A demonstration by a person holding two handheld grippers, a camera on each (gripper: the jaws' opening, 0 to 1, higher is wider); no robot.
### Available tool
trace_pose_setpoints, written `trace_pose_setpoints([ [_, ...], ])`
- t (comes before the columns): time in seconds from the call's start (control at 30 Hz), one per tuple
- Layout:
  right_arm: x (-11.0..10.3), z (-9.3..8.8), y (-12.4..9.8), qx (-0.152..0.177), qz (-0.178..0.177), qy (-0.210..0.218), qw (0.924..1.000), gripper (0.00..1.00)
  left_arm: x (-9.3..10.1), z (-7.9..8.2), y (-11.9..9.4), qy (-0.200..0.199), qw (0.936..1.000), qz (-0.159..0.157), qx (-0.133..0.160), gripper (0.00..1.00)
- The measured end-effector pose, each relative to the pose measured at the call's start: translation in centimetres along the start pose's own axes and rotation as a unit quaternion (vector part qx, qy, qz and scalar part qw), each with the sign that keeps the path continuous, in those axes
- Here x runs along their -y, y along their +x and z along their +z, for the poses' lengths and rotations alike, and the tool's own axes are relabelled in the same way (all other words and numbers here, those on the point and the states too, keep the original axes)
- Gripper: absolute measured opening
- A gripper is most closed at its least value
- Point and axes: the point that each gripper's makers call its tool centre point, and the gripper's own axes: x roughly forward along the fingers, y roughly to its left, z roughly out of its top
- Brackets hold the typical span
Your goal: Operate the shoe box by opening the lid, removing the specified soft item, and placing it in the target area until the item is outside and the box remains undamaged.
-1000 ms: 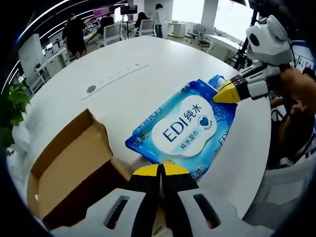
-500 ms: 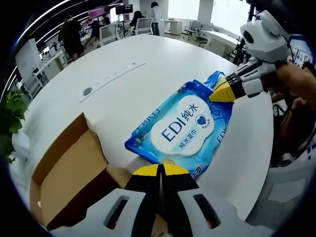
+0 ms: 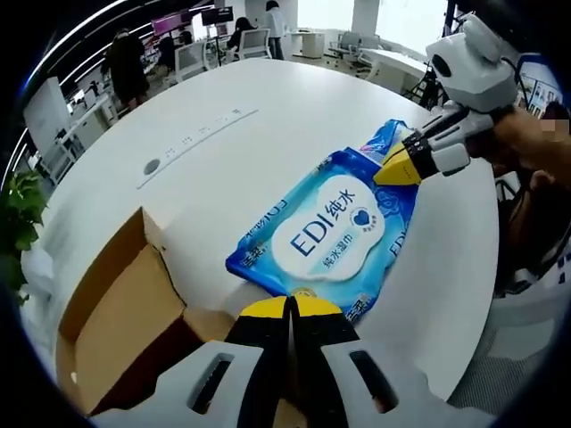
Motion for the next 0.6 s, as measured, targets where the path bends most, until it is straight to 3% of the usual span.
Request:
trace_pose_setpoints([
  [0.47, 0.5, -1.1, 1.0, -0.010, -0.014, -0.034, 0.9993, 0.00, 0.0, -0.4, 0.9, 0.030, 0.9994, 0.008, -0.015, 0.00],
  [0.6, 0.8, -0.9, 0.8, -0.007, -0.016, -0.019, 0.9997, 0.00, 0.1, 0.0, 0.9, 0.040, 0.9991, 0.008, -0.013, 0.00],
])
